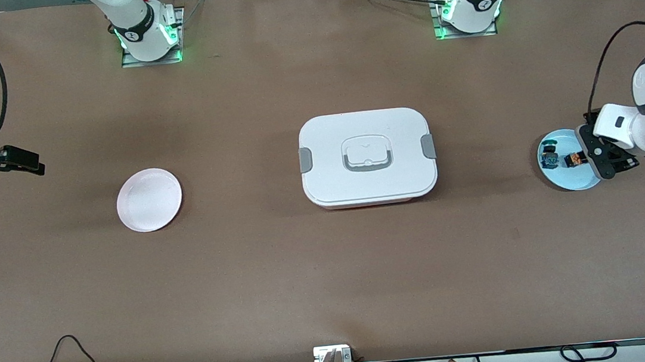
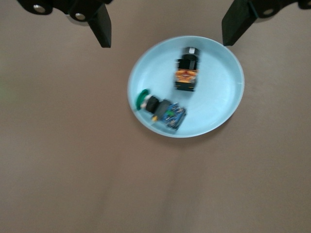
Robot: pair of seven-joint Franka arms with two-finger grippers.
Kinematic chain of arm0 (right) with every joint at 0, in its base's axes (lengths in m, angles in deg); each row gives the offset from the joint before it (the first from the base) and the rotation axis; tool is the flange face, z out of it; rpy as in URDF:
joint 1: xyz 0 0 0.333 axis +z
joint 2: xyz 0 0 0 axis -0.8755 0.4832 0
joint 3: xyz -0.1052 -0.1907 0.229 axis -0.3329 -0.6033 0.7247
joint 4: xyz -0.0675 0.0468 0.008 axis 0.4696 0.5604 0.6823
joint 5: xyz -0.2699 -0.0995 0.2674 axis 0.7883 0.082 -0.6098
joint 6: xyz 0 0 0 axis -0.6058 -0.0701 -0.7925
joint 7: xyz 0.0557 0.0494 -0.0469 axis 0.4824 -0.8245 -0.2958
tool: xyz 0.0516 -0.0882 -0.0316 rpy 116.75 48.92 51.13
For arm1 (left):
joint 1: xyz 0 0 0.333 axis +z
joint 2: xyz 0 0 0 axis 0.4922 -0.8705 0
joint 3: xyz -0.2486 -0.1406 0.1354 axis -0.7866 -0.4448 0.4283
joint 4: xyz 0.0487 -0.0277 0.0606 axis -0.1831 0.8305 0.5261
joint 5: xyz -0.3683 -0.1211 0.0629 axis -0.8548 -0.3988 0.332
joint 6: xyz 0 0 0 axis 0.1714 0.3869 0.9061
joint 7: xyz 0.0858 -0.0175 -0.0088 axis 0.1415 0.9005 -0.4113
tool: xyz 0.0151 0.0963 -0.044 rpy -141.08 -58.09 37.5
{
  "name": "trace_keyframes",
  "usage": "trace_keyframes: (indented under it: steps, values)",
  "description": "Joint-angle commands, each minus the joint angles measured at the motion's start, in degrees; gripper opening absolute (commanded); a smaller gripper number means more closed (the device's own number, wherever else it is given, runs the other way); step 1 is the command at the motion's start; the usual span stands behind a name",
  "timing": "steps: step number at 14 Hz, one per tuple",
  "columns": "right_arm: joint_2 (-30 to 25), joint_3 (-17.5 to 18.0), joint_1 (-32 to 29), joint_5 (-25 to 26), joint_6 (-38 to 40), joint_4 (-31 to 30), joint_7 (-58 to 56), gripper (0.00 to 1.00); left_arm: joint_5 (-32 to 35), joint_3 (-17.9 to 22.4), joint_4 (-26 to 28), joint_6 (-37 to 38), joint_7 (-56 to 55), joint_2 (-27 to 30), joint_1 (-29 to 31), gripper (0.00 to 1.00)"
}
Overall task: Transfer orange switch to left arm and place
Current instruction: 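Lower the switch into the blue dish with the left gripper, then open the left gripper and lift it away from the dish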
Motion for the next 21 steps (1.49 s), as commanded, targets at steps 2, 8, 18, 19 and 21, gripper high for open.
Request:
trace_keyframes:
  steps: [2, 8, 18, 19, 21]
  values:
    - [-0.82, 0.15, -0.12, -0.27, -0.35, -1.06, 0.51, 1.00, -5.21, -3.87, -5.36, 8.94, -20.79, -0.81, -0.12, 1.00]
    - [-0.72, 0.23, 0.75, 0.43, -2.20, 0.26, 0.42, 1.00, -8.20, -5.47, -17.73, 16.67, -47.10, -1.86, -8.89, 1.00]
    - [-1.25, 9.89, -8.20, 1.48, -2.72, 0.09, 0.42, 1.00, -22.32, 27.87, -22.45, 10.27, -54.49, 11.64, -31.98, 1.00]
    - [-1.25, 9.90, -8.21, 2.09, -2.72, 0.09, 0.51, 1.00, -23.05, 33.33, -16.94, 9.75, -57.12, 16.11, -36.81, 1.00]
    - [-1.25, 9.90, -8.12, 2.10, -2.37, 0.26, 0.68, 1.00, -22.45, 38.56, -6.65, 5.29, -59.61, 23.77, -43.25, 1.00]
